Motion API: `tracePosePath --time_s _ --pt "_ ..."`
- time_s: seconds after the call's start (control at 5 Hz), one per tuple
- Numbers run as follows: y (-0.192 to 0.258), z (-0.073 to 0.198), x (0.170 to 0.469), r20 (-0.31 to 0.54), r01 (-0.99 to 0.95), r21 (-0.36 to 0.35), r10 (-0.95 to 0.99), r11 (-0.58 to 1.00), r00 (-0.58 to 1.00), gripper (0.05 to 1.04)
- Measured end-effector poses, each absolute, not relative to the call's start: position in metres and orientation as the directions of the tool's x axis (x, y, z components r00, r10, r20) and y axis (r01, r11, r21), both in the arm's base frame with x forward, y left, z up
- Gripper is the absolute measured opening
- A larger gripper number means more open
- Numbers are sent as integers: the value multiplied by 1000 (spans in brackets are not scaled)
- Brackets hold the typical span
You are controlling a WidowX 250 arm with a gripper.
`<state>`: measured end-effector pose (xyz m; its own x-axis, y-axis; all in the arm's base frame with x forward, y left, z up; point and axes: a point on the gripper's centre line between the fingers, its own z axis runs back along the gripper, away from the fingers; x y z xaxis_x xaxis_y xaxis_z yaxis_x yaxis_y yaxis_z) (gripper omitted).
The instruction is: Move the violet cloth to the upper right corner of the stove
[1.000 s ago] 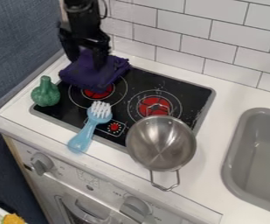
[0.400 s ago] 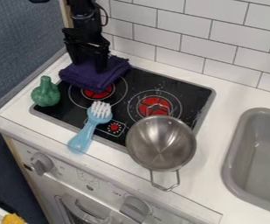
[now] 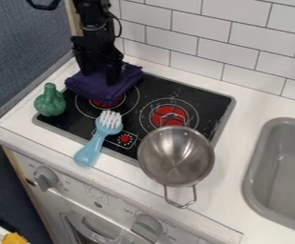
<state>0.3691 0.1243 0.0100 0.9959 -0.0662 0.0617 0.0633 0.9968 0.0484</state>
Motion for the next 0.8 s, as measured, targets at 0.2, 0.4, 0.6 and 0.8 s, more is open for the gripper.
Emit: tracePosePath --time_s 0.2,0.4,0.6,0.8 --pt "100 10 368 62 51 18 -52 999 997 999" --pt "58 10 375 49 60 5 -60 998 997 999" --pt "9 10 389 35 78 -9 -77 997 996 1001" --pt "-31 10 400 34 90 -11 -89 996 995 1001"
